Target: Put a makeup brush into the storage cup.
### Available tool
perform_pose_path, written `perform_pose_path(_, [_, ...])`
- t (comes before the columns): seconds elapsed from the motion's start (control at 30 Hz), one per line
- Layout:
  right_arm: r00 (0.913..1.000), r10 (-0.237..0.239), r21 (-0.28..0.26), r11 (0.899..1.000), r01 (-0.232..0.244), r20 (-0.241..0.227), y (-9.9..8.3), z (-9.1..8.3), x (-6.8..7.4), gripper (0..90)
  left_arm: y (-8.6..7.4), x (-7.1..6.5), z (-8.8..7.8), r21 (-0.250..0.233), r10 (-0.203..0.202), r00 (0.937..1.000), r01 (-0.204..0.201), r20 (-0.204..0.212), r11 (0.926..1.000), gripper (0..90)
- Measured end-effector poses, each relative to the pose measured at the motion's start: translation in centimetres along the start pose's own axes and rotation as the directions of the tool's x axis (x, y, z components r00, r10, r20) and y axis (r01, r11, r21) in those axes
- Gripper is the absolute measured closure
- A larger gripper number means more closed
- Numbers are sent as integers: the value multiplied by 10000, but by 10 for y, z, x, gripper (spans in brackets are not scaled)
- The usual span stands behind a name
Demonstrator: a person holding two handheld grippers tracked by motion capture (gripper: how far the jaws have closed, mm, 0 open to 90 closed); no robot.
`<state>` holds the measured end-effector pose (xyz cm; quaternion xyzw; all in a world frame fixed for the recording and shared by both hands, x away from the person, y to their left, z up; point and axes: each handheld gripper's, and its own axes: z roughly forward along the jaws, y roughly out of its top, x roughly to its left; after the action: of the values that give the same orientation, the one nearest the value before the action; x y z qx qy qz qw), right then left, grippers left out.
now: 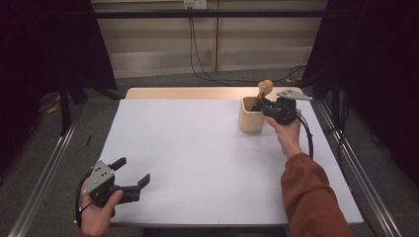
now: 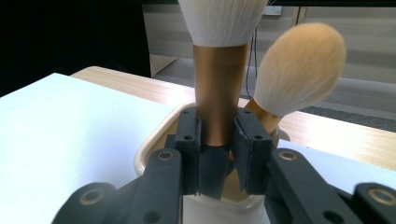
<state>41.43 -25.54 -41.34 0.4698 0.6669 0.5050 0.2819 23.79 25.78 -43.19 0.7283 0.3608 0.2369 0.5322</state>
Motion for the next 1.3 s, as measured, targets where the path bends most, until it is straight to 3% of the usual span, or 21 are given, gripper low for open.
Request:
perform_pose_path(0.37, [9999,-8,343,9994,2,166,-7,-3,-2,729,0,0,0,1,23,10000,-23,-1,10000,30])
perform_pose_path(0.63, [9997,146,248,9996,-151,201,-13,-9,1,623,0,0,1,43,49,10000,-49,5,10000,30])
perform_pose_path(0.9, [9995,257,186,9995,-261,187,-17,-17,2,431,0,1,2,42,7,10000,-7,-22,10000,30])
perform_pose_path(1.03, [9993,353,549,9979,-345,-144,-21,-18,0,312,1,0,4,-11,72,9999,-72,75,10000,28])
perform_pose_path(1.13, [9991,308,444,9986,-295,-294,-21,-20,-1,248,2,0,6,-14,178,9997,-178,186,9998,28])
perform_pose_path(1.3, [9985,307,290,9991,-294,-460,-18,-26,-3,71,0,4,8,27,-53,10000,53,54,10000,28])
